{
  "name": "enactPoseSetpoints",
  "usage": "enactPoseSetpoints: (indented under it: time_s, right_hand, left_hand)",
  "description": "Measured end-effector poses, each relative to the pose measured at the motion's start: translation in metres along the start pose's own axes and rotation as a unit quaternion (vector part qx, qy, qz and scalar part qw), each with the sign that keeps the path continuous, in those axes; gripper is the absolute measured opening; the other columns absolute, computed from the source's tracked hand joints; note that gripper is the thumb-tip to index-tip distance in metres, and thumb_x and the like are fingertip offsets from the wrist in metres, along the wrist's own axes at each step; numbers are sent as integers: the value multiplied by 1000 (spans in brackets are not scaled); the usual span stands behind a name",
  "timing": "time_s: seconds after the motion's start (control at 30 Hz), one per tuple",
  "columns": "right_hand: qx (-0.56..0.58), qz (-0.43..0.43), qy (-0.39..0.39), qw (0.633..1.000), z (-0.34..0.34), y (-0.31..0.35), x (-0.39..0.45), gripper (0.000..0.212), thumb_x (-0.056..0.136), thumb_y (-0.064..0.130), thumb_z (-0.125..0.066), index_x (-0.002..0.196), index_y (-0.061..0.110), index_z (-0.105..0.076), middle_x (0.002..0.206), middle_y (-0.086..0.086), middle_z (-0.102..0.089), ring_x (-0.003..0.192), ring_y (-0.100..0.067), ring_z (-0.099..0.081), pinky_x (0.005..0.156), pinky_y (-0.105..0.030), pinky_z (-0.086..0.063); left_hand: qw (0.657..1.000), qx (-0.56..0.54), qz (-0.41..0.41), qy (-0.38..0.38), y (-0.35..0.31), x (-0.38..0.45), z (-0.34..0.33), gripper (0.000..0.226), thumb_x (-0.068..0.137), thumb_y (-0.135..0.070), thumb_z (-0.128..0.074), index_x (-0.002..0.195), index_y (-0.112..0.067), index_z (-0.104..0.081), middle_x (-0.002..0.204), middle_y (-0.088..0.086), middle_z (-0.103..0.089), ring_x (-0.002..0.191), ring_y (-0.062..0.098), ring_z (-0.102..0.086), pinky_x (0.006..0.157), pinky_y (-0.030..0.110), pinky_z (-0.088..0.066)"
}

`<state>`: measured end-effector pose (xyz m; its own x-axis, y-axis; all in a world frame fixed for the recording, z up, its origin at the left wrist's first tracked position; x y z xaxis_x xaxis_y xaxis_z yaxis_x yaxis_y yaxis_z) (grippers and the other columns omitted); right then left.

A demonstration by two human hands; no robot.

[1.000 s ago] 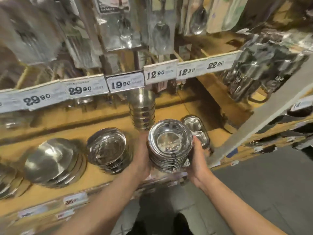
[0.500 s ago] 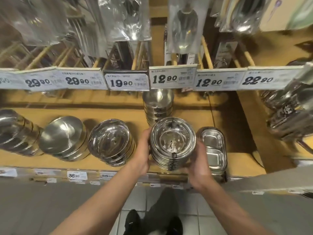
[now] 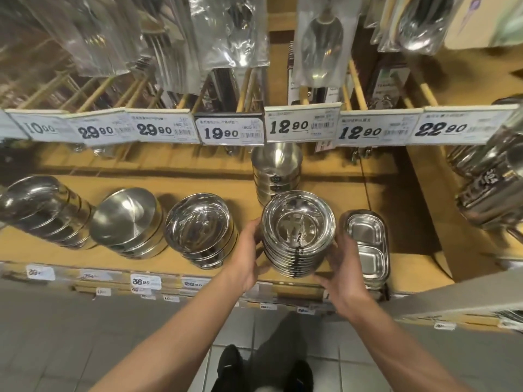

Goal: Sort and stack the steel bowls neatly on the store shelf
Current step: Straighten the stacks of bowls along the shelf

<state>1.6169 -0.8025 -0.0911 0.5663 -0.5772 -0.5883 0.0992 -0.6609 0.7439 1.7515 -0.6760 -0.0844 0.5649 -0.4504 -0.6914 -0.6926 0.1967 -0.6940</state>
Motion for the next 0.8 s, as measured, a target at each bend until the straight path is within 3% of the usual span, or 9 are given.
enactPoseSetpoints:
  time_s: [0.1, 0.27, 0.37, 0.47, 0.57, 0.67, 0.73, 0.8]
  right_hand:
    - [-16, -12, -21, 1000, 11, -6, -9, 47, 105, 56, -28, 141, 35, -47, 146, 6, -50, 140, -17, -40, 111, -57, -34]
    - [-45, -47, -45, 997, 13, -37, -41, 58, 105, 56, -29, 146, 19, -47, 142, -7, -53, 135, -26, -47, 103, -55, -43]
    - [-58, -54, -46, 996, -5, -58, -59, 53, 103, 55, -36, 129, 15, -58, 132, -10, -61, 124, -26, -56, 96, -53, -47]
    - [-52, -55, -43, 996, -39, -76, -76, 47, 100, 56, -44, 114, 16, -64, 117, -7, -65, 100, -18, -62, 84, -48, -51]
    - [-44, -36, -26, 998, -79, -92, -92, 43, 99, 55, -47, 111, 17, -64, 105, -6, -60, 94, -20, -58, 73, -42, -52]
    - [-38, -29, -24, 999, -109, -102, -100, 42, 101, 51, -46, 111, 15, -64, 108, -9, -57, 97, -21, -56, 83, -51, -57]
    - [-44, -25, -29, 998, -123, -107, -106, 39, 102, 49, -46, 111, 16, -65, 119, -11, -60, 107, -23, -58, 95, -56, -52]
    - [-58, -17, -29, 998, -134, -108, -113, 35, 103, 47, -45, 113, 19, -64, 126, -10, -61, 116, -24, -57, 92, -52, -53]
  left_hand:
    - [1000, 10, 13, -22, 10, -14, 17, 44, 96, -53, -45, 128, -28, -62, 137, -5, -57, 130, 21, -47, 101, 48, -47]
    - [996, 59, 54, 31, 28, -48, 48, 42, 98, -44, -45, 128, -21, -64, 135, -2, -62, 127, 22, -52, 83, 36, -49]
    - [994, 78, 48, 52, 26, -65, 81, 42, 98, -42, -46, 124, -18, -68, 130, 1, -64, 119, 26, -56, 77, 35, -53]
    - [995, 69, 34, 55, 13, -82, 132, 32, 97, -39, -50, 108, -17, -70, 105, 3, -71, 95, 22, -62, 75, 34, -51]
    - [998, 46, 20, 47, -6, -97, 193, 32, 95, -40, -52, 108, -16, -71, 105, 5, -72, 96, 22, -62, 73, 33, -53]
    - [1000, 10, -14, 23, -28, -102, 245, 31, 97, -36, -50, 107, -14, -69, 103, 6, -63, 93, 22, -55, 69, 33, -55]
    - [1000, -3, -20, 10, -36, -102, 267, 27, 96, -35, -49, 103, -17, -68, 102, 4, -60, 94, 21, -52, 83, 39, -52]
    - [1000, 0, -18, 5, -37, -98, 277, 31, 97, -36, -49, 109, -17, -70, 103, 2, -61, 96, 21, -53, 87, 41, -49]
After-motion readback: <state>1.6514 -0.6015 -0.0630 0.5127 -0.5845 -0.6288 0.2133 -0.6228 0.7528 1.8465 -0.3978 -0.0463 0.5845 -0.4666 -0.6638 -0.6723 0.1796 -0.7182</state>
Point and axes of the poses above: each hand's wrist, its own x-axis towards the middle knuckle, its own z-axis out of the back of the hand, y = z × x, the point moved 8 cm from there along x, towards the middle knuckle
